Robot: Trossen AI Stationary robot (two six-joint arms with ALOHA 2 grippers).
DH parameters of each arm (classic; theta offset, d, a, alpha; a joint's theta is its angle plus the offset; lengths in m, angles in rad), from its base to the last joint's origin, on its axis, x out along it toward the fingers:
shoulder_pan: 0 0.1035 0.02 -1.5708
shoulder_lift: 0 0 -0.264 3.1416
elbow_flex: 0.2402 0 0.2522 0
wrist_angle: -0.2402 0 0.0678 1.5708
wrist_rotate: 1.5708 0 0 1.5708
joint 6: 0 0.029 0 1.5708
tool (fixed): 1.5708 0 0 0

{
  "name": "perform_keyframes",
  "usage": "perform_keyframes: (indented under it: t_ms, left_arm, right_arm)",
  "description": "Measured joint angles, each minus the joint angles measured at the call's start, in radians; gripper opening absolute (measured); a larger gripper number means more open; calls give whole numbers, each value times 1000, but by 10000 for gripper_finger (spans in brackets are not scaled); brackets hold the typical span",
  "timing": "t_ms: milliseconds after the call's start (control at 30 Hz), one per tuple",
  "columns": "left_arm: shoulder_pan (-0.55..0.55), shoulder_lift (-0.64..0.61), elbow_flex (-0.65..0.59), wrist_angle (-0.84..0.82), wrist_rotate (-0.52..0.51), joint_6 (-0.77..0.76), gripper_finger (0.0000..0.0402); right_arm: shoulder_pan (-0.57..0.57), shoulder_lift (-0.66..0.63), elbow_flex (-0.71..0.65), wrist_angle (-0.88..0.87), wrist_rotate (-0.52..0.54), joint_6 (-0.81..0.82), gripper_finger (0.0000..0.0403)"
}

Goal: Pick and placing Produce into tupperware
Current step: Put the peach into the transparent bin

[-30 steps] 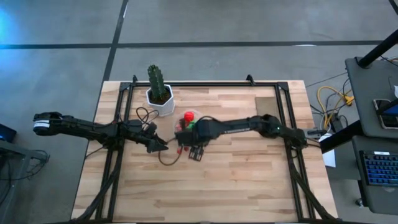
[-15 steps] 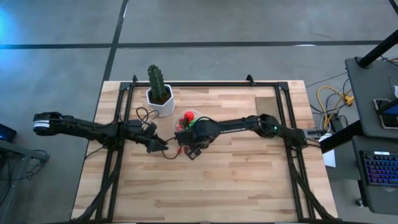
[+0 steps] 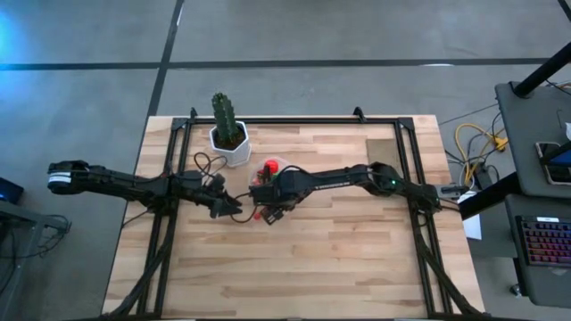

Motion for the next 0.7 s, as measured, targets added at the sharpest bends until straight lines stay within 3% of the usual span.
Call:
perform_keyframes:
  t_ms: [500, 700]
  left_arm:
    - [0, 2, 0, 26, 0, 3, 283]
    - [0, 2, 0, 26, 0, 3, 283]
  right_arm:
    - [3, 2, -108, 131, -6, -9, 232]
    - [11, 2, -114, 145, 50, -35, 232]
